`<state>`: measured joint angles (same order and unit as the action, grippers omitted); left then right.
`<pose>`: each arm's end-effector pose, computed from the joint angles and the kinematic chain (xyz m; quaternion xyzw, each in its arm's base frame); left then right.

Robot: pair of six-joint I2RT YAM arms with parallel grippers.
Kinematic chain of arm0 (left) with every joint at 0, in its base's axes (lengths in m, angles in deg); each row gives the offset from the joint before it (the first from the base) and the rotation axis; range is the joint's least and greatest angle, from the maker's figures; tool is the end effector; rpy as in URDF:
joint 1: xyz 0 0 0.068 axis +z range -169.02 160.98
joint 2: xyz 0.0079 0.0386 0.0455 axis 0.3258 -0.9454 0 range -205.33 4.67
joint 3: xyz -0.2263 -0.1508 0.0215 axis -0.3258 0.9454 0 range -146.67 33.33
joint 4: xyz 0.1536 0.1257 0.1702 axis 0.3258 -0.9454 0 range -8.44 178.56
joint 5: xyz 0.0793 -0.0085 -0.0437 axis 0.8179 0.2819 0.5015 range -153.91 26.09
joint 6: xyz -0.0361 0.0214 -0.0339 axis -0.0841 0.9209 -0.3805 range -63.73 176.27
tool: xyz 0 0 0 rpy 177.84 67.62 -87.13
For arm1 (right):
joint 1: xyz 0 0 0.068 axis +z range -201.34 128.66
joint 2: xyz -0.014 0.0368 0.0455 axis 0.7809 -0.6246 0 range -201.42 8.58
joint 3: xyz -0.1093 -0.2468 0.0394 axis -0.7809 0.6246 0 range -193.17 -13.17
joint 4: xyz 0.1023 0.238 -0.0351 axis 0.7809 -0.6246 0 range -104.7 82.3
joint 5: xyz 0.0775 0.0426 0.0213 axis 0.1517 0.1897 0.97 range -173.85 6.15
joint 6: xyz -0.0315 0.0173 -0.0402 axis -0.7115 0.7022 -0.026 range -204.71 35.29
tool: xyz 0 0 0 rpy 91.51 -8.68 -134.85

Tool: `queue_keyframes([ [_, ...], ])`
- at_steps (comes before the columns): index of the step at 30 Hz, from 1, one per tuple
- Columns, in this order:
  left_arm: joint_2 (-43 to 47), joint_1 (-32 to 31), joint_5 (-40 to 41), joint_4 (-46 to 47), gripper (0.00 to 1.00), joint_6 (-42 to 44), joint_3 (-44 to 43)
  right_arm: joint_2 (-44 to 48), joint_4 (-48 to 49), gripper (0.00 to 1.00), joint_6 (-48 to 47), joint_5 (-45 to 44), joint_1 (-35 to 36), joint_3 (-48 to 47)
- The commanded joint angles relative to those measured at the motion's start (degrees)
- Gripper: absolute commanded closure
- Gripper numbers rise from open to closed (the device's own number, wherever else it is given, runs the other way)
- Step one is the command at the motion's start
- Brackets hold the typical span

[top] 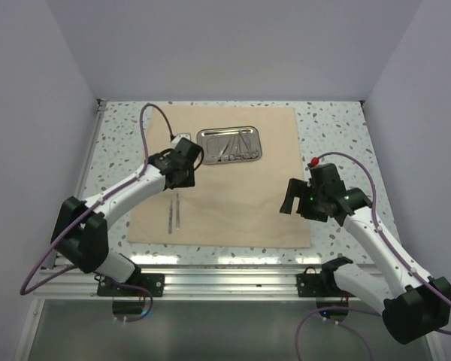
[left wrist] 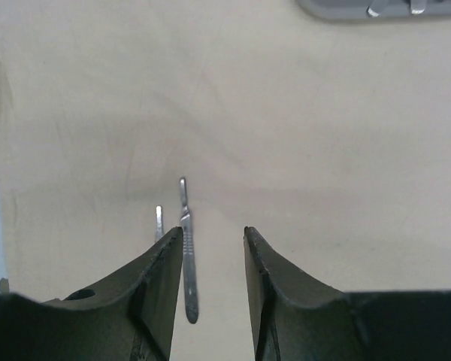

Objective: Open and lay out the surgical kit
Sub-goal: Pick up the medical item from the container.

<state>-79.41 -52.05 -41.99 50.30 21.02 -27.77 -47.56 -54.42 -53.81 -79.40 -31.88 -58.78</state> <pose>0.2532 -0.1488 0.2418 -0.0655 0.9499 0.0155 0.3052 0.1726 0.0639 0.2547 0.0846 0.9551 0.1535 0.2391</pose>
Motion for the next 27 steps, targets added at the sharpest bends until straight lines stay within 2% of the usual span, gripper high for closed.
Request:
queue_keyframes([
  [1,-7.05,-0.19,1.91,1.44,0.59,4.48,-9.79,1.73,-0.74,0.10,1.18,-0.32,-0.22,0.17],
  [6,-20.30,0.08,1.73,2.22,0.59,7.91,-22.20,2.17,-2.23,0.10,1.89,-1.28,-0.22,-0.19],
  [12,-37.00,0.95,1.47,0.12,0.60,10.37,-41.00,2.53,-3.73,0.10,2.33,-2.16,-0.13,-0.89],
  [16,-45.29,1.66,0.33,-1.11,0.61,10.98,-52.42,1.21,-4.70,0.10,2.07,-3.39,-0.13,-2.20],
  [22,-54.08,3.85,-1.34,-1.55,0.61,10.46,-62.45,-2.92,-5.66,0.10,0.22,-4.36,-0.13,-4.93],
  [27,-57.78,6.49,-2.66,0.38,0.60,10.20,-65.98,-6.95,-5.31,0.10,-1.01,-5.50,-0.22,-6.86],
])
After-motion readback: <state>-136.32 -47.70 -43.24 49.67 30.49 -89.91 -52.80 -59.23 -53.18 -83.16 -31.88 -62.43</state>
